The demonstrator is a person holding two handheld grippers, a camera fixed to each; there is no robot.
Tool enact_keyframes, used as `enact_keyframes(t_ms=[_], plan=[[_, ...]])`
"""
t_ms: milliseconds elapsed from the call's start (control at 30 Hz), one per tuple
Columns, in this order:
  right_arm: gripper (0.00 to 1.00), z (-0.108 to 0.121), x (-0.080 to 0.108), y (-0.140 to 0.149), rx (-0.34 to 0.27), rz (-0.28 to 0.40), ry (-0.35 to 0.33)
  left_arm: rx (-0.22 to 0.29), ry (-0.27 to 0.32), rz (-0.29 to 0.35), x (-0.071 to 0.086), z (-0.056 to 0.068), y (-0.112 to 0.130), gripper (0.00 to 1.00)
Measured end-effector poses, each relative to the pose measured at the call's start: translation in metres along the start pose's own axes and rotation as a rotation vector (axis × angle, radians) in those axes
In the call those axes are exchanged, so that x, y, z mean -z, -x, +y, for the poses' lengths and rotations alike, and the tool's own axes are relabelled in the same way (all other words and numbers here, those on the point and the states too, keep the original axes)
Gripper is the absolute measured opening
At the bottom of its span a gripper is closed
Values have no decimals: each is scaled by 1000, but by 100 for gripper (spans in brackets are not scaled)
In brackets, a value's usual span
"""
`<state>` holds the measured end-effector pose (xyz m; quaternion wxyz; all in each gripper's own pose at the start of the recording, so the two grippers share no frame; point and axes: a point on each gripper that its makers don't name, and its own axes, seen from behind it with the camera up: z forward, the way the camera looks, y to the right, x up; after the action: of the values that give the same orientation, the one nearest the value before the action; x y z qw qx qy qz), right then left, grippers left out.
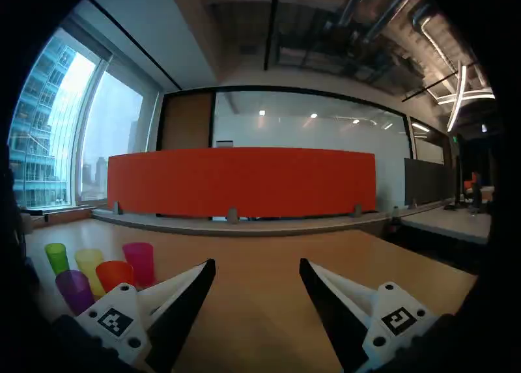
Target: Pour water
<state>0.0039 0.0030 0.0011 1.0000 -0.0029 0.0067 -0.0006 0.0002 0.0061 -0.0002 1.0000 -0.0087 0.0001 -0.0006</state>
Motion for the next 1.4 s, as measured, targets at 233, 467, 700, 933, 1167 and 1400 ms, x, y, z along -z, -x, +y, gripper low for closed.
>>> enact_keyframes(t_ms=[233, 467, 700, 933, 1167, 1400], plan=[[100, 0, 0, 2, 1, -11, 2, 0, 0, 0, 0, 0, 0, 97], [100, -2, 1, 2, 0, -12, -3, 0, 0, 0, 1, 0, 0, 97], [100, -2, 1, 4, -1, -13, -5, 0, 0, 0, 0, 0, 0, 98], [100, -2, 0, 4, -1, -14, -5, 0, 0, 0, 0, 0, 0, 98], [100, -2, 0, 3, -1, -14, -5, 0, 0, 0, 0, 0, 0, 97], [100, -2, 0, 4, -1, -14, -5, 0, 0, 0, 0, 0, 0, 98]])
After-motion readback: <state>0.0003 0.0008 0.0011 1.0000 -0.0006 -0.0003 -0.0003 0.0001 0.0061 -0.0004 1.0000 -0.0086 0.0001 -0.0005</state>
